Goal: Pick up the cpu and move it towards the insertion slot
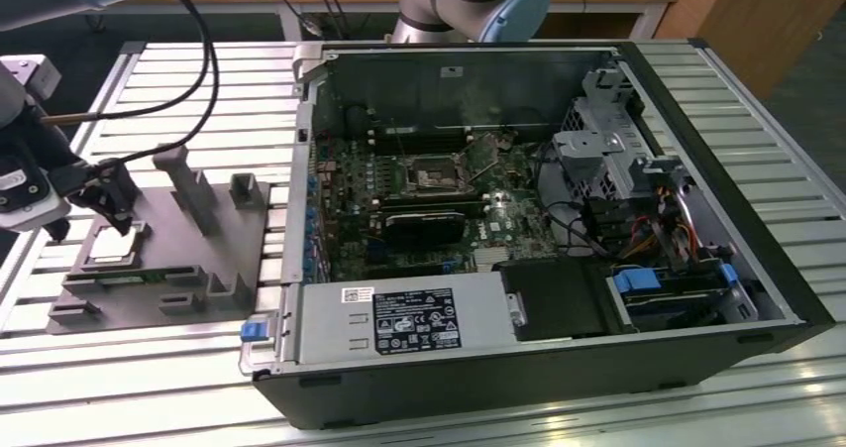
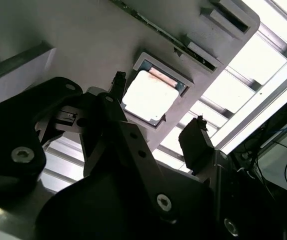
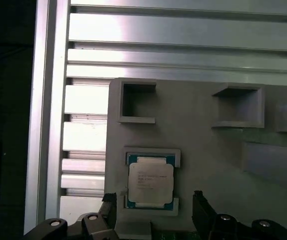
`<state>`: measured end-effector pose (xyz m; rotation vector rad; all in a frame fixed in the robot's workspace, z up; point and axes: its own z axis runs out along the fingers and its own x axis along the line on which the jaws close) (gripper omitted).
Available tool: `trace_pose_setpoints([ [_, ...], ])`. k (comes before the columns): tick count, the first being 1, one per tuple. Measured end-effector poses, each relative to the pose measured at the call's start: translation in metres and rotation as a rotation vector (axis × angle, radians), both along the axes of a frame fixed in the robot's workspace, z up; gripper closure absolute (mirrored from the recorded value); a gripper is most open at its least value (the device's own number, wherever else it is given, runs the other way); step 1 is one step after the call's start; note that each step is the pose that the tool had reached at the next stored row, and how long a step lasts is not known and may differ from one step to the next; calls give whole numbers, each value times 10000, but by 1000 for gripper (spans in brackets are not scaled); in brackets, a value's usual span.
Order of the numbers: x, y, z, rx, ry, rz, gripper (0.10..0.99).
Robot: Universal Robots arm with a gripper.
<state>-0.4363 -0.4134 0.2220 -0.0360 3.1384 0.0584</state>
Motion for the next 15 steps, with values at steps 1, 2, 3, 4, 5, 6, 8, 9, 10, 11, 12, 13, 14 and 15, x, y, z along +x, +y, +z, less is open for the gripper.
trace_pose_setpoints([
  [1,-1,0,-19,0,0,1,380],
  [2,-1,0,-36,0,0,0,380],
  [3,-1,0,-55,0,2,0,380],
  [4,-1,0,-72,-1,1,0,380],
  [5,-1,0,-92,0,1,0,380],
  [6,-1,0,-107,0,0,0,380],
  [8,-1,0,-130,-3,0,0,380],
  [9,-1,0,-142,-4,0,0,380],
  [10,-1,0,-154,-4,0,0,380],
  [11,-2,2,-165,-4,0,0,380],
  [12,-2,6,-176,-4,0,-7,380],
  [13,-2,13,-186,-4,1,-28,380],
  [14,-2,21,-194,-5,3,-46,380],
  [15,-1,28,-202,-5,2,-56,380],
])
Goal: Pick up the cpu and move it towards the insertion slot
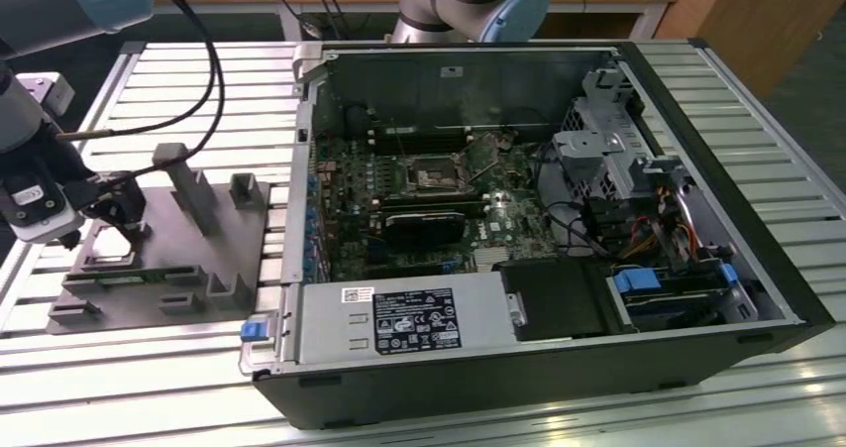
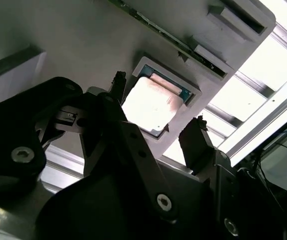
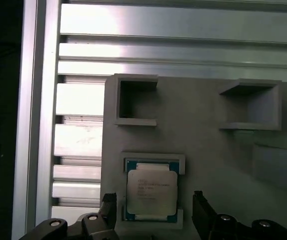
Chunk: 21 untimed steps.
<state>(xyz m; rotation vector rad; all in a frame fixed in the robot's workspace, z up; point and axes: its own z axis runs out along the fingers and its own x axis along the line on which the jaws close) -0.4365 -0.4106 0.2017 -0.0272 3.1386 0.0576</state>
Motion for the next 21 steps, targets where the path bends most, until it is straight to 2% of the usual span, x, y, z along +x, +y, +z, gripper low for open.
trace_pose_setpoints([
  [21,-22,45,-189,3,-8,-2,380],
])
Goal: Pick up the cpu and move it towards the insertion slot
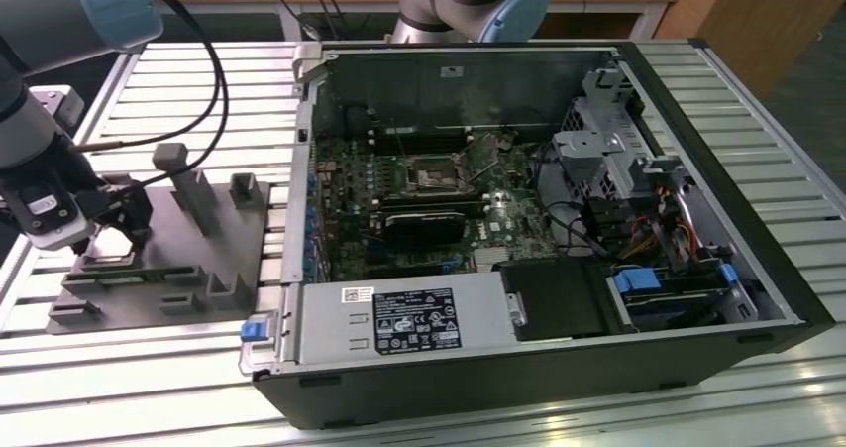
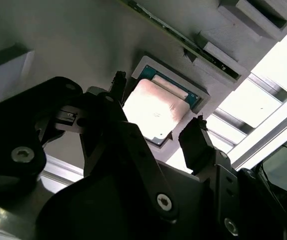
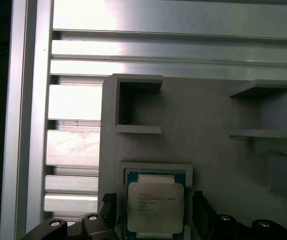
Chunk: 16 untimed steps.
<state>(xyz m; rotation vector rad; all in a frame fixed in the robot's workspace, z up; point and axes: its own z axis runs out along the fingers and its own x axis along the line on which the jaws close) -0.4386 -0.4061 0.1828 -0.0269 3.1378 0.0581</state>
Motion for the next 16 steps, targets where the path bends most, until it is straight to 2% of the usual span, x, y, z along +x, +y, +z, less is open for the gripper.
trace_pose_setpoints([
  [3,-1,6,-8,3,3,-1,396],
  [4,-1,7,-8,2,3,0,463],
  [10,-1,13,-10,7,3,-1,478],
  [11,-1,13,-11,8,2,-1,541],
  [16,-1,14,-11,11,2,-1,541],
])
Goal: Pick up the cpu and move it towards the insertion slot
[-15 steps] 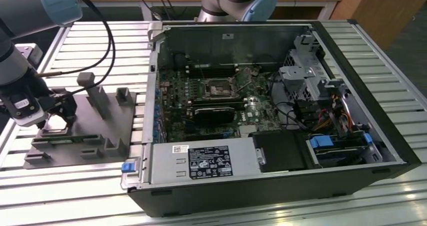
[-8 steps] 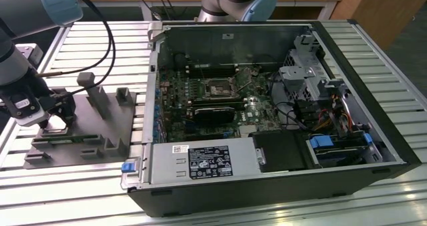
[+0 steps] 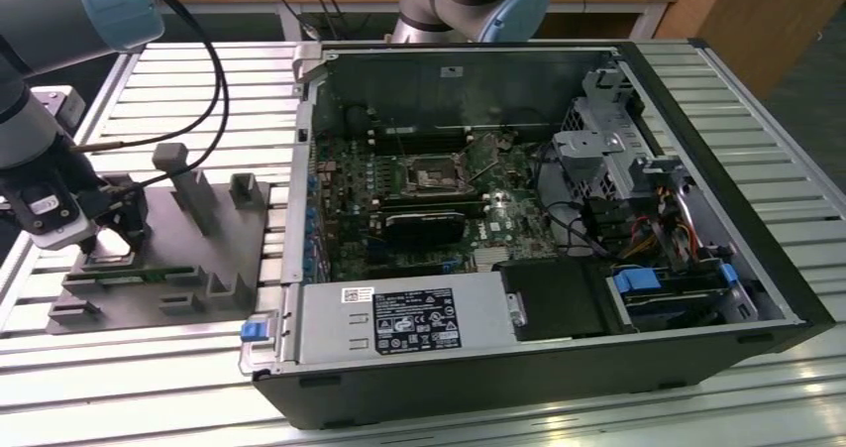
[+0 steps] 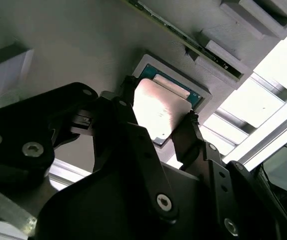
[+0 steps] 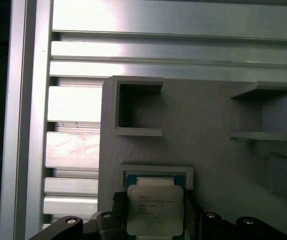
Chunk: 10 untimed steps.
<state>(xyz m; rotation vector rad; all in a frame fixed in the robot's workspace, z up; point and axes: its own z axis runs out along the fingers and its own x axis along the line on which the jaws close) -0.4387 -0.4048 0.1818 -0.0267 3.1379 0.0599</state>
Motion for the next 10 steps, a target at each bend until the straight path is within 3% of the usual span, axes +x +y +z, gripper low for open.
trace_pose_setpoints([
  [5,0,0,2,1,-5,-16,541],
  [10,0,4,70,0,-4,-21,541],
])
